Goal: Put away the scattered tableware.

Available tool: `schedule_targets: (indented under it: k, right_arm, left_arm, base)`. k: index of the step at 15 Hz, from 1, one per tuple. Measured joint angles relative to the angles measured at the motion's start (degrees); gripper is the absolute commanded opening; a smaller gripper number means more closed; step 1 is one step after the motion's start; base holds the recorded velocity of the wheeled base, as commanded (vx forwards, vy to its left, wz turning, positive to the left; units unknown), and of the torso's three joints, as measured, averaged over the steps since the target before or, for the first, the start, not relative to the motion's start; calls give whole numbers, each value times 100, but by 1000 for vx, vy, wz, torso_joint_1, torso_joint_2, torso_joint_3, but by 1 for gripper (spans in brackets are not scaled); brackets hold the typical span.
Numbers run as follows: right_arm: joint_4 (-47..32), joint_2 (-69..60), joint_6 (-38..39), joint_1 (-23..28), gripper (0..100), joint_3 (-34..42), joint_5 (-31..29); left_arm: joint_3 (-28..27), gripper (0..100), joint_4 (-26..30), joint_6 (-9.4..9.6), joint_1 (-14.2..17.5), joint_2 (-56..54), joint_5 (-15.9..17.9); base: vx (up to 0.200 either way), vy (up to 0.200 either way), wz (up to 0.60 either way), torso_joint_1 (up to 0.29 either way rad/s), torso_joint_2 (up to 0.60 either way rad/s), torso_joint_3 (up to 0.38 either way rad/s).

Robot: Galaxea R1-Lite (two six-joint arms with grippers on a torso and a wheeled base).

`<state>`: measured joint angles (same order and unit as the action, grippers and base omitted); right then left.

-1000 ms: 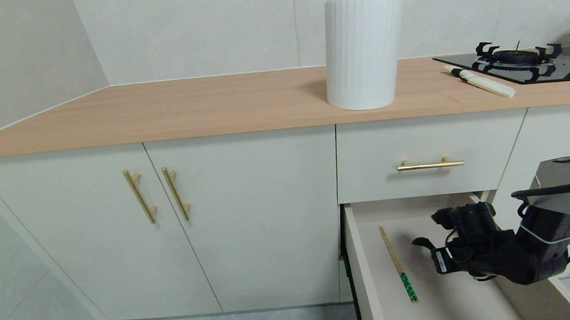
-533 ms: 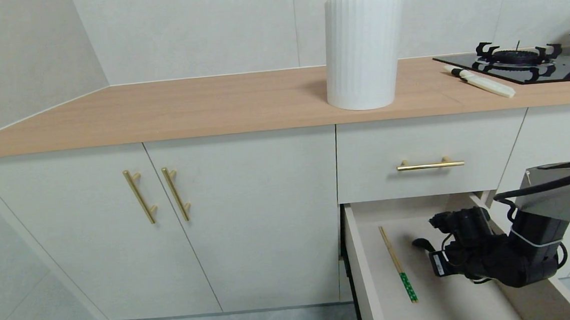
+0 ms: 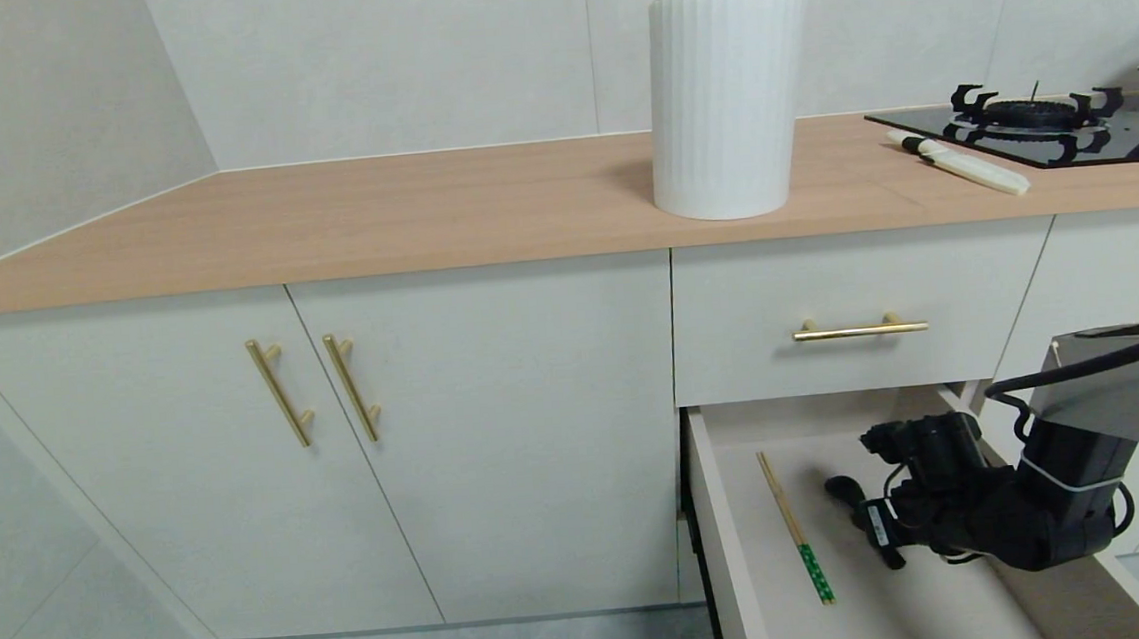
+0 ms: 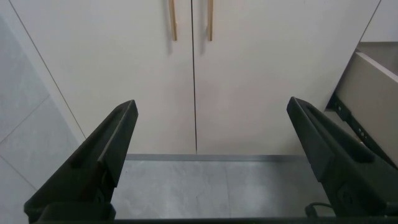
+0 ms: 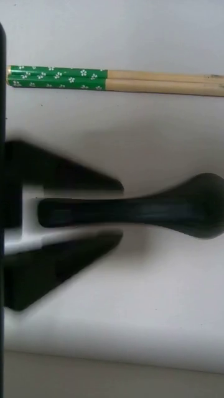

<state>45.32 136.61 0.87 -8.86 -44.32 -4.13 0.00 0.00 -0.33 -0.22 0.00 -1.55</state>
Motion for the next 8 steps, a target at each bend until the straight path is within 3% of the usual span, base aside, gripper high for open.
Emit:
schedule_targets:
  k: [8]
  right_arm:
    - [30, -590, -7, 7, 100, 327, 26]
  left_arm:
    - [0, 100, 0, 0, 4, 0, -1]
  base:
    - [0, 0, 0, 0, 0, 0]
